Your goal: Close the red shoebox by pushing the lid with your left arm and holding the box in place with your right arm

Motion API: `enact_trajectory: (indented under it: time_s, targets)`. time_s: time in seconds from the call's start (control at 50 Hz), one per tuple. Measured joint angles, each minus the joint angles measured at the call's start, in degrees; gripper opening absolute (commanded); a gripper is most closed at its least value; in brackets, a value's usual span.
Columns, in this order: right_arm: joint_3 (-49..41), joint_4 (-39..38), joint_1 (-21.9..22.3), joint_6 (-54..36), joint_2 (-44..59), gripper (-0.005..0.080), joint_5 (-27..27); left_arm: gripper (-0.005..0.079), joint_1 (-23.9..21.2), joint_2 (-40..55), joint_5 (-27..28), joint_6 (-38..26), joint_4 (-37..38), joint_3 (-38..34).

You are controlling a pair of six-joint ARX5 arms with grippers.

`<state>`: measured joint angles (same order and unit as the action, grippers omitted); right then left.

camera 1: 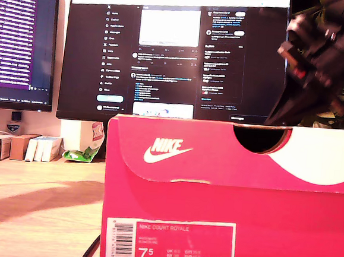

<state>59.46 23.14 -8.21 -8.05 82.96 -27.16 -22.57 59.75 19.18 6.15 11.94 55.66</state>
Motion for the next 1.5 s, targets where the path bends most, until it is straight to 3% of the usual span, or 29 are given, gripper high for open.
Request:
enact_trajectory:
  time_s: [0.4,0.58,0.9,1.2,1.5]
  targets:
    - [-0.2,-1.2,2.0,-0.5,-11.8,-0.0012,11.6,-0.0019,11.5,-4.9,5.4,-5.0,7.5,-0.2]
    - [-4.6,-2.9,2.6,0.3,-19.9,-0.0012,16.7,-0.0019,15.1,-8.0,7.8,-5.7,7.6,-2.0]
    - [-15.5,-15.4,3.4,2.0,-31.1,-0.0012,26.6,-0.0019,17.9,-11.6,5.6,-5.7,2.7,-10.4]
    - [-22.8,-23.2,3.7,2.2,-36.4,-0.0012,28.6,-0.0019,18.3,-20.7,1.2,-3.5,-6.1,-17.6]
    - [-31.0,-26.2,4.8,3.2,-43.4,-0.0012,33.0,-0.0019,19.3,-24.1,-1.5,-4.0,-8.1,-24.7]
